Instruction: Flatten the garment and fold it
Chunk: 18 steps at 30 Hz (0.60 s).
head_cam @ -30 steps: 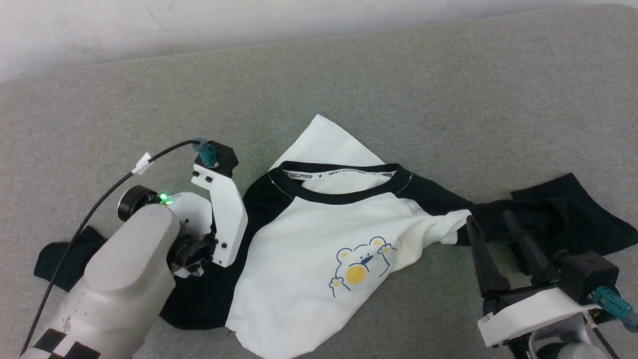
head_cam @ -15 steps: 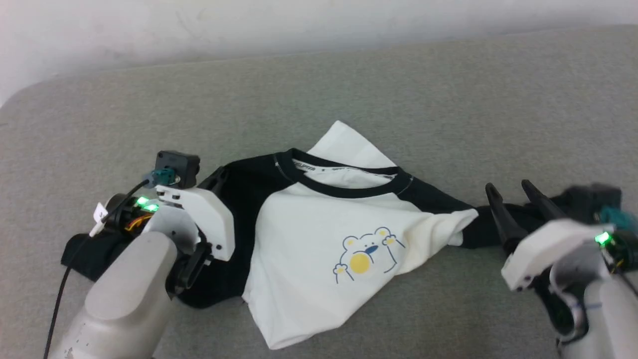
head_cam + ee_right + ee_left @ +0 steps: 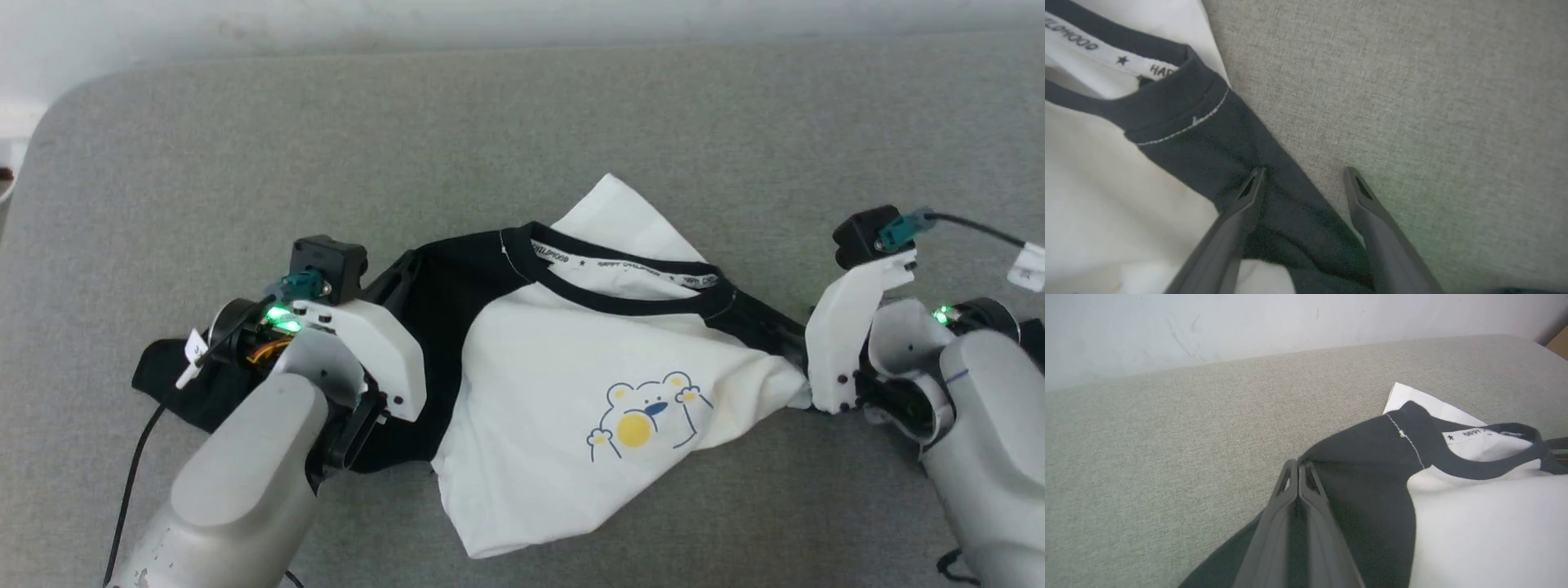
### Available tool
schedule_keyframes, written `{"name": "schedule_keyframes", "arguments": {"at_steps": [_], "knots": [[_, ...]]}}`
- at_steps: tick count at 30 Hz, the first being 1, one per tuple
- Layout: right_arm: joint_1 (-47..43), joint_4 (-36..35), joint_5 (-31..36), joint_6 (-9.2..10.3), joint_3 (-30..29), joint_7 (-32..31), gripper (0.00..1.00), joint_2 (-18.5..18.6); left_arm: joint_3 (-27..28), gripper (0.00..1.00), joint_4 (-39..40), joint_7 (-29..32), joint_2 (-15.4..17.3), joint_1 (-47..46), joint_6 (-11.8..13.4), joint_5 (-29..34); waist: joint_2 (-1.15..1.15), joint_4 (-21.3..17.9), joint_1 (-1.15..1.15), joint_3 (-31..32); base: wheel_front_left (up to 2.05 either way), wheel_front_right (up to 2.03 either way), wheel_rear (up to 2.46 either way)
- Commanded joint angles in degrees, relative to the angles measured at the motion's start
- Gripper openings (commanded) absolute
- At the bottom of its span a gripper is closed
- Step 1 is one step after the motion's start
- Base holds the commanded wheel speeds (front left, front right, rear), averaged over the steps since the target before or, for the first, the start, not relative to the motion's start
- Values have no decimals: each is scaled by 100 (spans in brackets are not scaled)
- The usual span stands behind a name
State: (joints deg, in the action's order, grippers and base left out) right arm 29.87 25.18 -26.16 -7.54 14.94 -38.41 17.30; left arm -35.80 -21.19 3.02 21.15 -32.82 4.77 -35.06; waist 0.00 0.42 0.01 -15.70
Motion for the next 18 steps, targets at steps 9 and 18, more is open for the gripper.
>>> {"name": "schedule_keyframes", "arguments": {"at_steps": [9, 18], "knots": [[255, 937, -556, 5, 539, -789, 0, 59, -29, 0, -88, -78, 28, -15, -25, -1, 0, 87, -1, -67, 0, 0, 0], [456, -98, -404, 5, 202, 442, 0, 408, 201, 0, 106, -384, 229, -108, 60, -16, 0, 64, -1, 537, 0, 0, 0]]}}
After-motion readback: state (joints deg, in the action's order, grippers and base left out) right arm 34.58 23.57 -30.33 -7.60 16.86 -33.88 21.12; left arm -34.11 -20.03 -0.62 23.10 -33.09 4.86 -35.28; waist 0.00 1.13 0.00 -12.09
